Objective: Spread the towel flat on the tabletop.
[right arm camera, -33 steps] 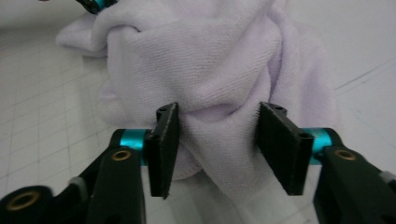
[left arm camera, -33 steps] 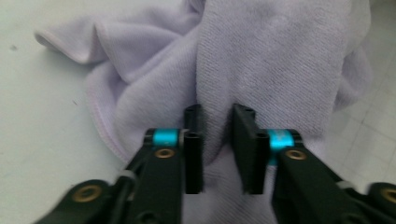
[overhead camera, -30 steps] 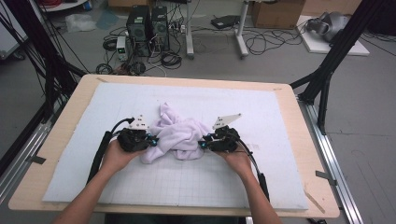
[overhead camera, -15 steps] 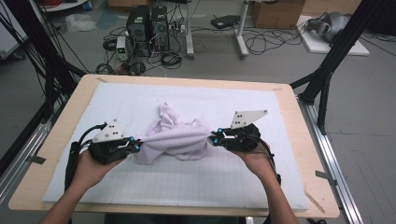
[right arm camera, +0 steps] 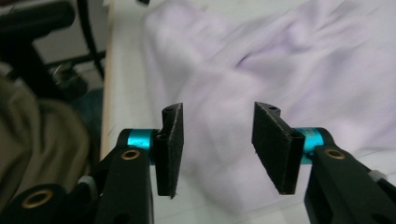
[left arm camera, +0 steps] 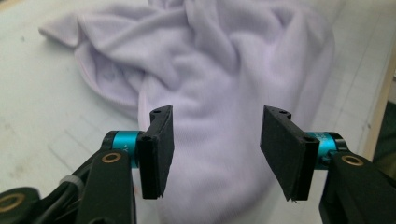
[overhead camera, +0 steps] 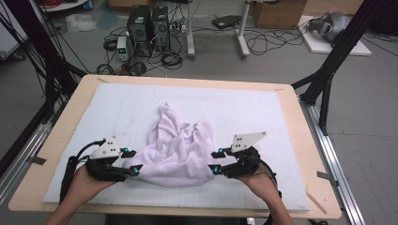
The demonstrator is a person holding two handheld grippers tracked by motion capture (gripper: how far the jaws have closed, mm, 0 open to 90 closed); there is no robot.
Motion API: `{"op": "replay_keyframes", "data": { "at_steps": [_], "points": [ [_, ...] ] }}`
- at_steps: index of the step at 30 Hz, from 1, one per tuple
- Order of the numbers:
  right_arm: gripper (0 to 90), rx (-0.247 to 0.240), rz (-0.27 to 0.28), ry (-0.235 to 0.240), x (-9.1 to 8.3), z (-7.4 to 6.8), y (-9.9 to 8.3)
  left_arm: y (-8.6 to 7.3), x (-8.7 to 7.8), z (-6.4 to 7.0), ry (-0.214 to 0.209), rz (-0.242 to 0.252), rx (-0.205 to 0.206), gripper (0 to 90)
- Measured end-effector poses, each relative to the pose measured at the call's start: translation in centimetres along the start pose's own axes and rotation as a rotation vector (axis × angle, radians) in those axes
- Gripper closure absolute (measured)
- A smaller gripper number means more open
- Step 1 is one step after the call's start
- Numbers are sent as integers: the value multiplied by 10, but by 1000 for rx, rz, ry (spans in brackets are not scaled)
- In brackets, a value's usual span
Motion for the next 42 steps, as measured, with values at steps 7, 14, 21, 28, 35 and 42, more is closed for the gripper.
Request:
{"op": "replay_keyframes", "data": {
  "at_steps": [7, 14, 21, 28, 35, 42],
  "points": [
    [456, -5, -46, -81, 26, 27, 2, 24, 46, -28, 19, -19, -8, 493],
    [569, 80, -177, -79, 69, 54, -31, 0, 98, -37, 1, -175, -10, 675],
    [800, 63, -164, -26, 64, 41, -34, 0, 80, -31, 8, -153, 2, 857],
    [800, -1, -146, -17, 27, 1, -31, -22, 18, -11, 43, -80, -9, 860],
    [744, 24, -144, 82, 15, -42, -48, -41, -3, 14, -14, -80, -15, 840],
    [567, 22, -24, -18, -13, -21, -15, -12, 10, -6, 9, -6, -30, 561]
  ]
}}
Point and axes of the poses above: each handheld gripper's, and its own axes: x roughly forward along the jaws, y roughly out of its top, z roughly to its right, the point moved 8 cm from there along x, roughly forward along the jaws, and after that the axes turned 2 degrees about -y, right-handed, at the moved point
